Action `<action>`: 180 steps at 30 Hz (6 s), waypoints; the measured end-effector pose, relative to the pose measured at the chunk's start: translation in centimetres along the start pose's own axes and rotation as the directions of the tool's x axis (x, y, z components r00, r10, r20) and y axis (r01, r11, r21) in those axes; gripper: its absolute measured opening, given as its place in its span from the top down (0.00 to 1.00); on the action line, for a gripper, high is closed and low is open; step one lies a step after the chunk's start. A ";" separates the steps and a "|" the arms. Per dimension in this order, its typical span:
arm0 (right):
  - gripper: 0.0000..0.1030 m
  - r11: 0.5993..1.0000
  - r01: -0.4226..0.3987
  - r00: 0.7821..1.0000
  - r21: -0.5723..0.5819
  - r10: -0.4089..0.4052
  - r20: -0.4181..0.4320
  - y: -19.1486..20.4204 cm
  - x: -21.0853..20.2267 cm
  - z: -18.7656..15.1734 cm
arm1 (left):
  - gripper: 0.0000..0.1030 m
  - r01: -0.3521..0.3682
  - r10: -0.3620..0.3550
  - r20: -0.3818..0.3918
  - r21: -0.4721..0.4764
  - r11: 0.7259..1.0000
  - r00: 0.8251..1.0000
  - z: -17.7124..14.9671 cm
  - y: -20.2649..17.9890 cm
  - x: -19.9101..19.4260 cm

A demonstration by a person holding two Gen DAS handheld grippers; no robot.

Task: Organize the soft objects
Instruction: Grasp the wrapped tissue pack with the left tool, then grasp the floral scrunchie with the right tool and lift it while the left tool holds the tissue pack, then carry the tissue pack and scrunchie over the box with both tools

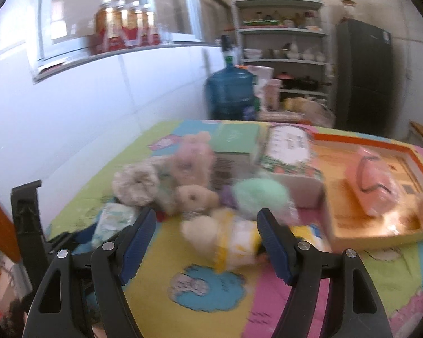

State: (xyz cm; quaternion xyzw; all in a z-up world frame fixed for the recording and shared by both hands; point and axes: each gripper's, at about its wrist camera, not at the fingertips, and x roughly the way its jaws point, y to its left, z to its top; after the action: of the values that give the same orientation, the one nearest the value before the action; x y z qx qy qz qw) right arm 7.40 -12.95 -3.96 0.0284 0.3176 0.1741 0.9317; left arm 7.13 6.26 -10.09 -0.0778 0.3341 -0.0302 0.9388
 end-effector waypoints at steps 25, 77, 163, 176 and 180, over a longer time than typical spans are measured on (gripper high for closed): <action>0.86 0.992 -0.112 0.984 -0.059 0.103 -0.143 5.7 11.1 3.2 | 0.52 -0.023 0.028 0.076 -0.067 0.997 0.997 0.9 5.9 -3.1; 0.38 0.952 -0.196 0.976 -0.236 0.165 -0.144 4.2 4.9 0.6 | 0.52 -0.031 0.038 0.150 -0.045 0.998 0.988 4.5 2.9 -4.6; 0.88 0.920 0.271 0.948 0.283 -0.305 0.085 -34.8 -10.4 -0.8 | 0.52 0.406 -0.401 -0.085 0.319 0.856 0.912 4.7 -39.3 8.5; 0.76 0.917 0.250 0.963 0.309 -0.269 0.017 -36.2 -7.2 -0.8 | 0.50 0.420 -0.394 -0.146 0.303 0.855 0.907 4.1 -40.1 10.5; 0.72 0.915 0.246 0.964 0.320 -0.267 0.022 -36.2 -7.3 -0.9 | 0.45 0.424 -0.401 -0.138 0.296 0.856 0.905 4.2 -39.9 10.4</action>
State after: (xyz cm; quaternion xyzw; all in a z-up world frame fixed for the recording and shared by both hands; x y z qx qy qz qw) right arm 12.60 -49.48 -6.33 0.1403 0.3118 -0.0034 0.9397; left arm 17.66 -33.71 -6.72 0.0062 0.3338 -0.2872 0.8978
